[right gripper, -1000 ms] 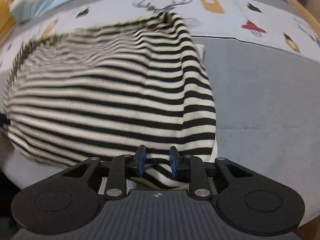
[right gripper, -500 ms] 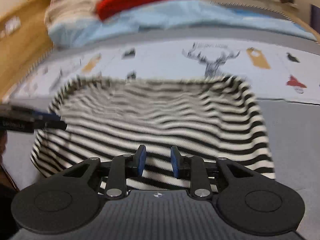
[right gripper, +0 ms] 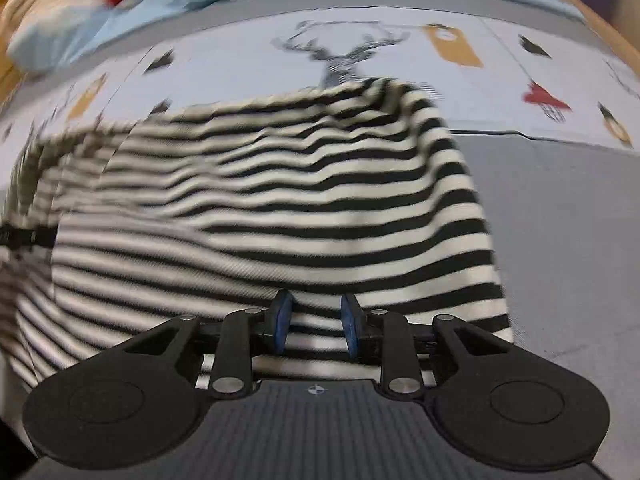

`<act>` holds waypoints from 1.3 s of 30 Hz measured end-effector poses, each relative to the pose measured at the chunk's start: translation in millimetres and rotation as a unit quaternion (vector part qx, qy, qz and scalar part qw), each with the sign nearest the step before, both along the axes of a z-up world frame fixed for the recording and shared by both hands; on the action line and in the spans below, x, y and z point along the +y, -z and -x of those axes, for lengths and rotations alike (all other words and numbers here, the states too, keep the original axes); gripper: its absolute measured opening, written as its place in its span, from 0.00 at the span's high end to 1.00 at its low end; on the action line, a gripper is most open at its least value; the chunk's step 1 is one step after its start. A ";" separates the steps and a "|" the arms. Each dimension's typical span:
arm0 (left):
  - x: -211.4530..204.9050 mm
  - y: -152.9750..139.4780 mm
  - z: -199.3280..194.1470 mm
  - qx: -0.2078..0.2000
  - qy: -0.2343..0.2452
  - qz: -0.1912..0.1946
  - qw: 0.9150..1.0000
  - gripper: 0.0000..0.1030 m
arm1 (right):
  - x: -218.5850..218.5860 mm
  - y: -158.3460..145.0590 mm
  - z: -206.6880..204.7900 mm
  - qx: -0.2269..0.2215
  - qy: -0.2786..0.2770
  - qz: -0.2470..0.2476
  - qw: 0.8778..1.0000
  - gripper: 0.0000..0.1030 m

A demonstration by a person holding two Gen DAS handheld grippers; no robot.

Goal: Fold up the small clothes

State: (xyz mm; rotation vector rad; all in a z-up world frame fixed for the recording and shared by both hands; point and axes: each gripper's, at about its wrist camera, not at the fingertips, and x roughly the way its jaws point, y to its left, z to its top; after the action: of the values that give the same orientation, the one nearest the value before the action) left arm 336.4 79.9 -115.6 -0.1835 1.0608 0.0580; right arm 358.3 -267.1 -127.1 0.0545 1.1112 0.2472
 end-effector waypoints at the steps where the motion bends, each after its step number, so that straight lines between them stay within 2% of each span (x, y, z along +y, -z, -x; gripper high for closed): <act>1: 3.6 -2.8 -1.0 -0.015 -0.008 0.001 1.000 0.68 | -4.1 -2.4 -1.8 -0.008 0.013 -0.006 1.000 0.73; 3: 8.5 5.2 -4.6 0.004 -0.017 -0.008 1.000 0.68 | -10.3 -4.1 -4.3 -0.024 0.028 0.001 0.999 0.72; 4: 12.1 12.1 -6.1 0.025 -0.023 -0.006 0.999 0.68 | -13.7 -1.5 -5.7 -0.022 0.034 0.010 0.999 0.72; 5: 16.0 12.2 -6.1 0.028 -0.032 0.001 0.999 0.68 | -17.6 3.0 -7.8 -0.011 0.043 0.016 0.999 0.72; 7: 24.0 0.2 -4.7 0.002 -0.049 0.010 0.999 0.68 | -23.5 6.8 -10.2 0.001 0.057 0.009 0.998 0.73; 10: 37.9 -13.7 1.0 -0.038 -0.070 -0.005 0.997 0.68 | -25.7 -4.2 -8.4 -0.018 0.069 0.012 0.997 0.73; 12: 49.6 -5.2 0.1 -0.018 -0.083 0.001 0.996 0.66 | -32.9 -6.6 -8.2 -0.031 0.076 0.012 0.997 0.73; 14: 58.5 13.7 -1.7 0.033 -0.092 0.004 0.995 0.66 | -40.1 -2.3 -7.3 -0.022 0.088 0.026 0.996 0.73; 17: 60.9 -1.0 2.6 0.013 -0.096 0.001 0.995 0.66 | -52.3 -1.6 -3.8 -0.007 0.104 0.023 0.994 0.73; 19: 56.9 -17.0 7.2 -0.012 -0.084 0.012 0.996 0.65 | -57.3 -9.4 0.3 -0.021 0.108 0.012 0.994 0.72; 21: 52.8 -32.7 16.5 -0.034 -0.063 0.039 0.997 0.59 | -60.9 -17.5 4.9 -0.031 0.106 0.004 0.994 0.72; 23: 43.2 -36.6 22.9 -0.028 -0.022 0.067 0.997 0.56 | -61.8 -21.2 8.9 -0.027 0.096 -0.008 0.995 0.71; 25: 28.5 -28.2 25.6 0.005 0.033 0.077 0.996 0.51 | -59.3 -19.8 12.7 -0.010 0.078 -0.015 0.997 0.71; 26: 19.9 -19.9 25.1 0.026 0.058 0.065 0.996 0.50 | -56.8 -18.1 15.0 0.002 0.062 -0.023 0.998 0.70; 27: 8.7 -8.1 26.8 0.057 0.087 0.023 0.994 0.50 | -53.6 -15.9 17.4 0.012 0.045 -0.025 0.999 0.68; 28: 1.6 -1.3 28.6 0.069 0.102 -0.016 0.992 0.50 | -49.4 -12.4 20.0 0.022 0.026 -0.014 0.999 0.67; 29: -2.5 -1.5 31.7 0.064 0.113 -0.035 0.991 0.49 | -45.2 -8.6 23.4 0.028 0.009 0.010 1.000 0.67; 31: -1.2 -13.8 38.9 0.044 0.108 -0.017 0.993 0.50 | -40.2 -7.1 30.2 0.026 -0.008 0.042 0.999 0.67; 33: 3.7 -24.9 49.7 0.033 0.105 0.013 0.994 0.50 | -45.2 -15.1 35.0 0.017 0.003 0.016 1.000 0.67; 35: 3.9 -27.4 60.4 0.035 0.120 0.026 0.992 0.49 | -51.6 -19.9 40.4 0.018 0.008 -0.006 1.000 0.67; 36: -0.2 -24.1 62.5 0.048 0.131 0.022 0.990 0.48 | -52.6 -17.5 42.8 0.026 0.005 0.003 1.000 0.67; 38: -5.1 -7.5 65.9 0.086 0.154 -0.019 0.984 0.44 | -52.6 -7.4 46.4 0.051 -0.005 0.038 0.998 0.64; 39: -6.9 -5.6 69.3 0.089 0.158 -0.033 0.983 0.42 | -53.5 -6.3 48.4 0.053 -0.007 0.042 0.998 0.64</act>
State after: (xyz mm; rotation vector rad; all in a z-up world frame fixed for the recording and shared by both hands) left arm 267.1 73.1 -110.1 0.0525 1.2540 -0.1795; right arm 309.9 -320.7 -120.8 -0.0152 1.2271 0.2126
